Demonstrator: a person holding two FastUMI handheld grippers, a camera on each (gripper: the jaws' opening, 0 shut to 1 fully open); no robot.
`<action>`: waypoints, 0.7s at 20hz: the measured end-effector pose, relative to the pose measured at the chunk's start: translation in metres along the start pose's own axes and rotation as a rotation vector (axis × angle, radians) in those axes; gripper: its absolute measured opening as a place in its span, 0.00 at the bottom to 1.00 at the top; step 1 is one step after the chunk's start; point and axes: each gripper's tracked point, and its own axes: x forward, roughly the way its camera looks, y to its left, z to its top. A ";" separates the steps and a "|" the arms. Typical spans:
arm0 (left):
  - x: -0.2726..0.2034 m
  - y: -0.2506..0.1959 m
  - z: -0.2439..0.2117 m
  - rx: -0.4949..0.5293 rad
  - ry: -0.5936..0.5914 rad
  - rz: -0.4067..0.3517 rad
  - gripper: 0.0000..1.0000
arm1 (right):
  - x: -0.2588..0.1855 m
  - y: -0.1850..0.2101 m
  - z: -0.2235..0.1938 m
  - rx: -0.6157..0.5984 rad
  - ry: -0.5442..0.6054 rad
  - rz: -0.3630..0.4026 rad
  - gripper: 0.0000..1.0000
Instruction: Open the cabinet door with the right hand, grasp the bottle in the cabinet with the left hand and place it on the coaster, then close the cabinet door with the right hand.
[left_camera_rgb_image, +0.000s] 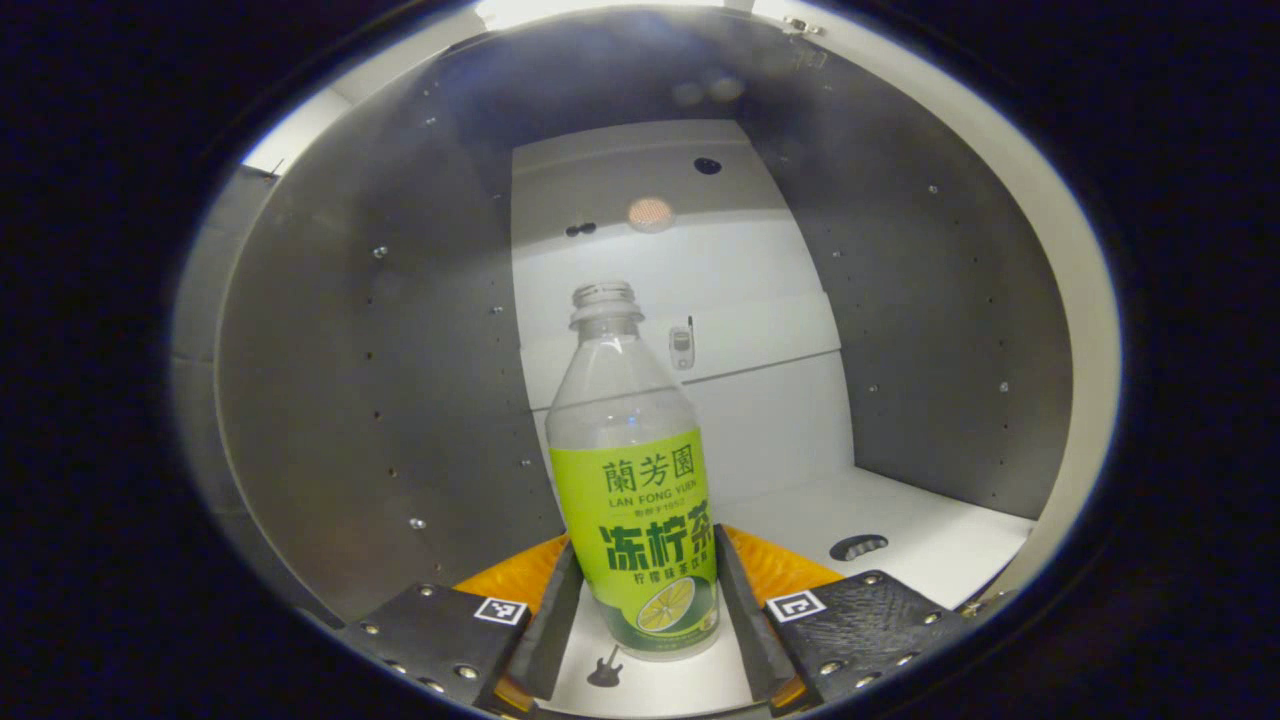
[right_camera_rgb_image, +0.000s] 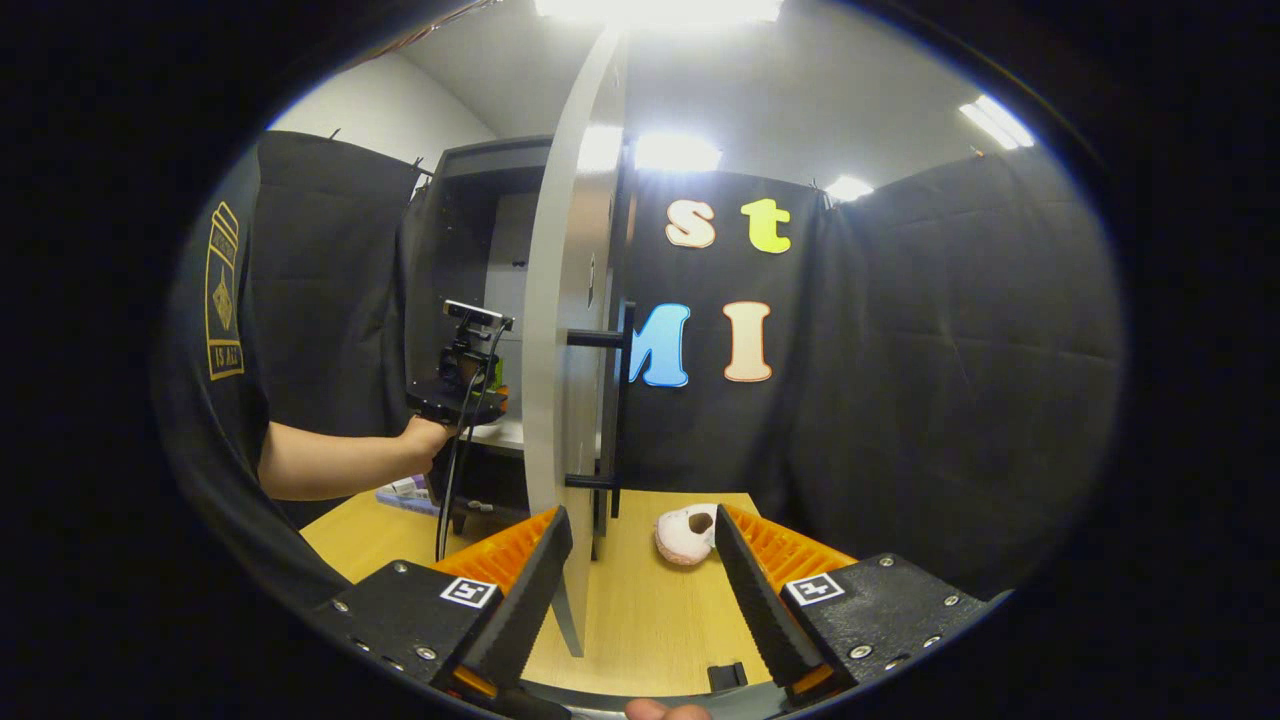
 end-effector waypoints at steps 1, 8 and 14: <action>-0.002 0.001 0.008 -0.018 -0.025 -0.003 0.71 | 0.001 -0.002 0.002 -0.003 -0.006 0.000 0.89; -0.026 0.003 0.034 -0.065 -0.058 -0.048 0.67 | 0.005 -0.004 0.004 0.037 -0.039 -0.011 0.90; -0.057 0.016 0.047 -0.066 -0.095 -0.027 0.72 | 0.014 -0.045 -0.003 -0.029 -0.052 -0.141 0.91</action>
